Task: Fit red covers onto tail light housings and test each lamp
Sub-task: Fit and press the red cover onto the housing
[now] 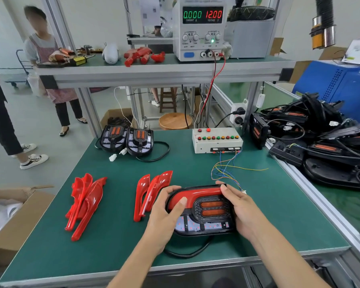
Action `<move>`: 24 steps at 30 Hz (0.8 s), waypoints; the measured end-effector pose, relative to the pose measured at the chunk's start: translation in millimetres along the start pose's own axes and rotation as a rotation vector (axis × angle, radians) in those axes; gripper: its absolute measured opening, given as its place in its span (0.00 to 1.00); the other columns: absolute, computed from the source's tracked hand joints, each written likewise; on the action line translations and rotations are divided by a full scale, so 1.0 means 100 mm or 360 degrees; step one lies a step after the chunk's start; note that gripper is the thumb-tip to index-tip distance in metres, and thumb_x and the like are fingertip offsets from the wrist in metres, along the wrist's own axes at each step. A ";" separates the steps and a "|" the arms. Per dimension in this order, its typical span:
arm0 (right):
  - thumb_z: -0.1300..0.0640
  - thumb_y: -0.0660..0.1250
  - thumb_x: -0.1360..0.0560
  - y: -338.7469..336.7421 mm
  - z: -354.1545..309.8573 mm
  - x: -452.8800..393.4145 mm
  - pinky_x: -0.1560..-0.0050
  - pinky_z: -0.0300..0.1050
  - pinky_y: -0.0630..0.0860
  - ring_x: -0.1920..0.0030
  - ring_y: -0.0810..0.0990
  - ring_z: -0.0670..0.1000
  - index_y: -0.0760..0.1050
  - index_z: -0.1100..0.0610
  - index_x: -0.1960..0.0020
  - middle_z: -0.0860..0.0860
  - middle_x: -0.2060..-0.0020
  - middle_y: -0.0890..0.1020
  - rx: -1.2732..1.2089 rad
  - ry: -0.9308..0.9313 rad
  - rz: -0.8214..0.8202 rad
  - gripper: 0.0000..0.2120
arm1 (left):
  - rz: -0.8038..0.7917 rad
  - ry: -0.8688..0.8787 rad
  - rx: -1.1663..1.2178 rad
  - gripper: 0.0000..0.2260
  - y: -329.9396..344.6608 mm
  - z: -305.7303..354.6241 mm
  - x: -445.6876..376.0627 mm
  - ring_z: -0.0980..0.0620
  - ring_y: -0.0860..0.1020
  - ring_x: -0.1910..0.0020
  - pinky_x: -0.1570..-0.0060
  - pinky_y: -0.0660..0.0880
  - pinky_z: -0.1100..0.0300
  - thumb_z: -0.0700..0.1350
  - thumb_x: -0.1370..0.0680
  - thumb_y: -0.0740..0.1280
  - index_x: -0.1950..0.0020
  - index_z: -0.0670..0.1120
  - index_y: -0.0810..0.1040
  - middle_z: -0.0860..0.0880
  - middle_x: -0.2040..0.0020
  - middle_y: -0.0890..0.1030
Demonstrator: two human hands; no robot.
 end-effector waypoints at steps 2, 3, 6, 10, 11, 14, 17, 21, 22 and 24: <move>0.58 0.67 0.20 0.01 -0.01 0.00 0.58 0.53 0.84 0.52 0.87 0.61 0.82 0.59 0.39 0.63 0.47 0.86 -0.0014 0.0037 -0.0021 0.11 | -0.0008 -0.0003 0.0021 0.12 0.00 -0.01 0.00 0.55 0.82 0.43 0.44 0.76 0.67 0.52 0.23 0.69 0.40 0.61 0.79 0.57 0.42 0.82; 0.58 0.67 0.20 0.02 -0.01 0.01 0.58 0.53 0.85 0.52 0.87 0.60 0.82 0.59 0.39 0.63 0.47 0.86 -0.0017 0.0047 -0.0027 0.11 | -0.0013 -0.0007 0.0030 0.12 0.00 -0.01 0.00 0.54 0.82 0.43 0.44 0.76 0.66 0.52 0.23 0.69 0.40 0.60 0.79 0.56 0.42 0.82; 0.59 0.67 0.20 0.03 -0.01 -0.01 0.58 0.54 0.84 0.54 0.86 0.60 0.81 0.60 0.39 0.64 0.47 0.85 -0.0024 0.0067 -0.0016 0.11 | -0.0039 -0.0029 0.0066 0.12 0.01 -0.03 0.00 0.53 0.82 0.43 0.43 0.77 0.64 0.54 0.23 0.69 0.39 0.59 0.78 0.55 0.42 0.83; 0.60 0.67 0.20 0.01 0.00 -0.02 0.60 0.53 0.84 0.56 0.87 0.60 0.82 0.60 0.39 0.64 0.48 0.86 -0.0025 0.0067 0.0011 0.11 | -0.0037 -0.0015 0.0059 0.13 0.01 -0.02 0.00 0.54 0.82 0.43 0.44 0.76 0.66 0.54 0.23 0.70 0.39 0.59 0.78 0.55 0.42 0.82; 0.60 0.67 0.20 0.01 0.00 -0.02 0.61 0.53 0.84 0.56 0.87 0.60 0.82 0.60 0.40 0.63 0.49 0.86 -0.0018 0.0062 0.0021 0.11 | -0.0027 -0.0008 0.0056 0.12 0.01 -0.02 0.00 0.55 0.82 0.43 0.44 0.76 0.66 0.54 0.23 0.70 0.39 0.60 0.78 0.56 0.42 0.82; 0.61 0.68 0.20 0.01 -0.01 -0.02 0.63 0.53 0.84 0.59 0.87 0.60 0.82 0.62 0.41 0.63 0.52 0.86 -0.0036 0.0045 0.0060 0.10 | 0.0017 0.0007 0.0048 0.13 0.00 0.00 -0.01 0.57 0.82 0.44 0.45 0.76 0.67 0.55 0.25 0.71 0.41 0.61 0.79 0.57 0.43 0.83; 0.62 0.67 0.20 0.01 -0.01 -0.02 0.63 0.53 0.84 0.59 0.87 0.60 0.82 0.61 0.43 0.63 0.53 0.87 -0.0046 0.0045 0.0084 0.08 | 0.0014 -0.0023 0.0056 0.12 0.00 -0.03 -0.03 0.56 0.82 0.43 0.44 0.77 0.66 0.54 0.25 0.72 0.42 0.61 0.80 0.57 0.43 0.83; 0.61 0.68 0.20 -0.01 0.00 -0.01 0.64 0.54 0.84 0.59 0.87 0.60 0.84 0.60 0.46 0.62 0.54 0.87 -0.0044 0.0010 0.0138 0.07 | 0.0033 -0.0174 0.0162 0.15 0.00 -0.11 -0.02 0.54 0.82 0.42 0.42 0.78 0.62 0.56 0.25 0.72 0.39 0.57 0.80 0.55 0.42 0.84; 0.61 0.68 0.21 -0.02 0.00 -0.01 0.64 0.54 0.84 0.59 0.87 0.60 0.84 0.60 0.46 0.62 0.54 0.87 -0.0042 0.0005 0.0152 0.07 | 0.0024 -0.0218 0.0195 0.16 0.01 -0.13 -0.02 0.53 0.83 0.42 0.42 0.77 0.60 0.57 0.25 0.72 0.39 0.55 0.80 0.53 0.42 0.85; 0.61 0.68 0.21 -0.02 0.00 -0.01 0.64 0.54 0.84 0.60 0.87 0.60 0.84 0.59 0.46 0.61 0.54 0.87 -0.0037 0.0006 0.0163 0.07 | 0.0010 -0.0241 0.0203 0.18 0.01 -0.15 -0.02 0.50 0.83 0.42 0.42 0.78 0.60 0.57 0.24 0.71 0.38 0.52 0.80 0.51 0.43 0.85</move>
Point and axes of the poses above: each hand's wrist, its own x-axis away from the middle knuckle, its own y-axis out of the palm, z = x × y, the point moved 8 cm from there along -x, towards the middle knuckle
